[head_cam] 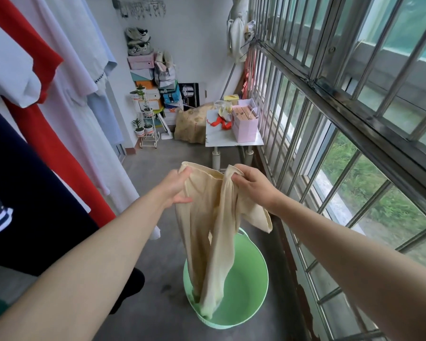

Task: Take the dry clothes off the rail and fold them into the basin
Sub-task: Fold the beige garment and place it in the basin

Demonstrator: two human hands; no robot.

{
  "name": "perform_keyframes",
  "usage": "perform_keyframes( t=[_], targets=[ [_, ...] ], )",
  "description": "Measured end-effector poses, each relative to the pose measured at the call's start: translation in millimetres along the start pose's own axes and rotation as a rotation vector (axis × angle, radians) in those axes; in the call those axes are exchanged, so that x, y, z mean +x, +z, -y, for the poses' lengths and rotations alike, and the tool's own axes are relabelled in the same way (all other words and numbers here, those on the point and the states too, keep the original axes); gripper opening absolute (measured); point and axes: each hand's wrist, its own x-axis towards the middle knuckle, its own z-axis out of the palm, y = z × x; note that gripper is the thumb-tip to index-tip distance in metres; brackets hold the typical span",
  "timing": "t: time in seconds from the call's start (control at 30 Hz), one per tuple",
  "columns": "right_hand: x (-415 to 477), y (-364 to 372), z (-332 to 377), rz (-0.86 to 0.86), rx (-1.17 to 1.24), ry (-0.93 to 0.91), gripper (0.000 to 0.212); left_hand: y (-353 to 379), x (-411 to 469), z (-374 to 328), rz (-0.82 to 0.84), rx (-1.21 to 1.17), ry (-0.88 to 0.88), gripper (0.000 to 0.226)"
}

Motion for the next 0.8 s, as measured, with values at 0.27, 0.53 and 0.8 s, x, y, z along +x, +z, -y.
perform_keyframes(
  t=[0.27,0.53,0.8],
  targets=[
    [-3,-2,1,0.144,-0.083,-0.042,0.029,14,2,-11,0.012,-0.166,-0.019,0.026],
    [15,-3,-2,-0.001,-0.480,-0.210,0.021,33,-6,-21,0.152,0.282,0.326,0.011],
    [11,-5,14,0.079,-0.303,-0.194,0.022,37,-23,-27,0.355,0.209,0.373,0.046]
  ],
)
